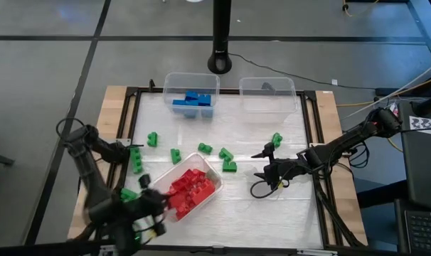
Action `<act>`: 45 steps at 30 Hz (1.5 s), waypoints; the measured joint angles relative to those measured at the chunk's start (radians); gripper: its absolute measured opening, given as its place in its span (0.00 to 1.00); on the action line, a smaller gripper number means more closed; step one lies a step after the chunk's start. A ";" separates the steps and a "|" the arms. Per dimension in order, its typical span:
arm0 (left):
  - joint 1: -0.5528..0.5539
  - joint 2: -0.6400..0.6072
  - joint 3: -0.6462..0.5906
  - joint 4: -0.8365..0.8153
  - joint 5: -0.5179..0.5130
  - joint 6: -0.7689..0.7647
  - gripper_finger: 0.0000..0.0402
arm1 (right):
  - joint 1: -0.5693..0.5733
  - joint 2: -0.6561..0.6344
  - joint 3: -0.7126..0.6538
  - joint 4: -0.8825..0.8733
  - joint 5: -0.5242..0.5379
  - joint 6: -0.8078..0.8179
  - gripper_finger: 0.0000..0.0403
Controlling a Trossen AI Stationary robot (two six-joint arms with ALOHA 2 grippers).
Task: Sort blocks
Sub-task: Put the red game piece into the center transparent bin
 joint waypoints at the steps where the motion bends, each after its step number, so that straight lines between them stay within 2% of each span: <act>1: 0.029 0.002 0.000 0.000 -0.001 0.031 0.01 | 0.000 0.000 0.000 0.000 -0.001 0.000 0.87; 7: 0.188 0.003 -0.028 0.000 0.001 0.140 0.02 | 0.000 0.000 0.000 0.001 -0.008 -0.004 0.87; 12: 0.274 0.002 -0.109 0.011 0.020 0.130 0.01 | 0.000 0.000 0.000 0.002 -0.008 -0.004 0.87; 22: 0.345 0.002 -0.182 0.041 0.031 0.111 0.10 | 0.000 0.000 0.000 0.001 -0.009 -0.004 0.87; 26: 0.384 0.002 -0.201 0.053 0.112 0.124 0.20 | 0.000 0.000 0.000 0.000 -0.008 -0.005 0.87; 36: 0.451 -0.012 -0.201 0.131 0.305 0.278 0.50 | 0.000 0.000 0.000 0.002 0.050 -0.031 0.87; 40: 0.449 -0.047 -0.201 0.114 0.322 0.284 0.56 | 0.000 0.000 0.000 0.002 0.053 -0.030 0.87; 45: 0.468 -0.127 -0.201 0.110 0.489 0.322 0.58 | -0.016 0.000 0.021 -0.002 0.049 -0.012 0.87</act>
